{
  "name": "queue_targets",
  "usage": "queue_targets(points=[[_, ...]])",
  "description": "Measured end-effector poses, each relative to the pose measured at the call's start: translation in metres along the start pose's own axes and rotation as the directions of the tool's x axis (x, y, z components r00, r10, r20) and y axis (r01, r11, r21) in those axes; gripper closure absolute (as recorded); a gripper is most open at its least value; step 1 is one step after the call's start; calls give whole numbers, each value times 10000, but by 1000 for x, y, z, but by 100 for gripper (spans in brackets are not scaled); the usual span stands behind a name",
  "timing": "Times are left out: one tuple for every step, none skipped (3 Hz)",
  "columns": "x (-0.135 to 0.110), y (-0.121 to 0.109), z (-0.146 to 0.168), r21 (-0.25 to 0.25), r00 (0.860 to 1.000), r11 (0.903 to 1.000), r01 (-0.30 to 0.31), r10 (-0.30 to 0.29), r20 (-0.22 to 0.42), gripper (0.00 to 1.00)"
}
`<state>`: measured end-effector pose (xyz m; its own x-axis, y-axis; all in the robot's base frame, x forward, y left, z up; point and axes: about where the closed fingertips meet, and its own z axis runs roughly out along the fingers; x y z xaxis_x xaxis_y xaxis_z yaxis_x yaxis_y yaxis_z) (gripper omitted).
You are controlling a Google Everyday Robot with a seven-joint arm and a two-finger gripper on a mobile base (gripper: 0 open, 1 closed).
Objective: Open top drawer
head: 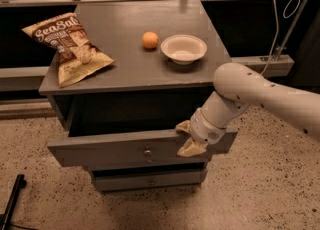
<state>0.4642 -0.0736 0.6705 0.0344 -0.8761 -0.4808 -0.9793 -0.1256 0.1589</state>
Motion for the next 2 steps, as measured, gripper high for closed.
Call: queue_targets(points=[[-2,1,-3,-2,10000,10000,0,0,-4,100],[4,4,-12,41,9987,9999,118,-116,-494,100]])
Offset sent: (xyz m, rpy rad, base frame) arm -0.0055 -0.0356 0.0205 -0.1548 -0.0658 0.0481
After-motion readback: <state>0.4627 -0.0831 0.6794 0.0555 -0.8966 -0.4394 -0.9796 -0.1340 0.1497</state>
